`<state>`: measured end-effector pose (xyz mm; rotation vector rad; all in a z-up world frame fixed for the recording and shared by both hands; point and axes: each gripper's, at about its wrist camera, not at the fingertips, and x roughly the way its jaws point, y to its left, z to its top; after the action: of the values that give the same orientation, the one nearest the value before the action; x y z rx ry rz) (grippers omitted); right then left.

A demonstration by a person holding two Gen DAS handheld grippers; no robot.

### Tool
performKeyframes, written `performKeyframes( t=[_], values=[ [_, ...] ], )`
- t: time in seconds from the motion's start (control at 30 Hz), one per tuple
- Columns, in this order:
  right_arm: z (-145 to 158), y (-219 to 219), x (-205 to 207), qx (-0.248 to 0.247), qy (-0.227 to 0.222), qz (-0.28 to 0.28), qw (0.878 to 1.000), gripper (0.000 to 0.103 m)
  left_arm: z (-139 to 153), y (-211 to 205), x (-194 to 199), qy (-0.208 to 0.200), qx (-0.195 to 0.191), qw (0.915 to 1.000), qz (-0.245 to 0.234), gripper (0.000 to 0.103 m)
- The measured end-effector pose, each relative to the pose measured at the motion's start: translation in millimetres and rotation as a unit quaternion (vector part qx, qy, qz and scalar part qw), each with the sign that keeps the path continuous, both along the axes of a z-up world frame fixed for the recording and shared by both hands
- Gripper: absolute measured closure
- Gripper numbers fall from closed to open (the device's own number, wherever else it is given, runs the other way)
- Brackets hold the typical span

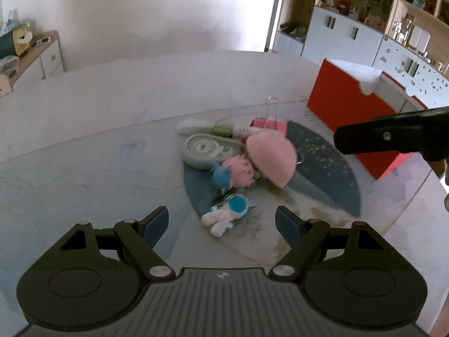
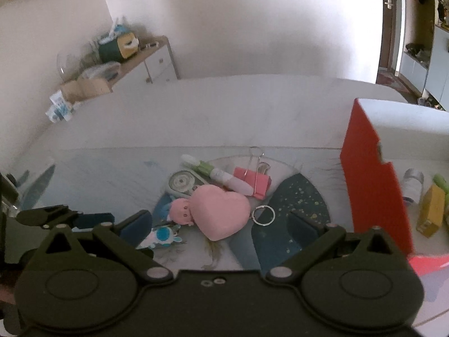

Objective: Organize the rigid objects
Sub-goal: 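Grasp the white astronaut toy with the left gripper while the right grasps the pink heart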

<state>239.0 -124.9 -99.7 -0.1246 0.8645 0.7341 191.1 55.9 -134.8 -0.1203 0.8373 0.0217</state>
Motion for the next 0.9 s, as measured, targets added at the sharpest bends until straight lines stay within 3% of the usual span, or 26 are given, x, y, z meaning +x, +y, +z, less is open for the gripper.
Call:
performKeyframes(
  t=[0.3, 0.63, 0.73, 0.9],
  values=[
    [-26.5, 26.7, 23.2, -0.028, 0.021, 0.007, 0.999, 0.004, -19.3, 6.6, 12.2, 0.000, -0.001, 1.0000, -0.001, 0.020],
    [-43.7, 37.7, 35.8, -0.026, 0.058, 0.030, 0.998, 0.010, -28.3, 3.4, 16.3, -0.009, 0.007, 0.9997, -0.021, 0.021],
    [-45.3, 36.3, 38.4, -0.021, 0.067, 0.029, 0.997, 0.012, -29.4, 1.3, 16.0, -0.006, 0.004, 0.9994, -0.035, 0.035],
    [-48.8, 35.1, 43.6, -0.006, 0.083, 0.022, 0.996, 0.014, -30.6, -2.2, 16.8, -0.009, 0.006, 0.9988, -0.048, 0.044]
  ],
)
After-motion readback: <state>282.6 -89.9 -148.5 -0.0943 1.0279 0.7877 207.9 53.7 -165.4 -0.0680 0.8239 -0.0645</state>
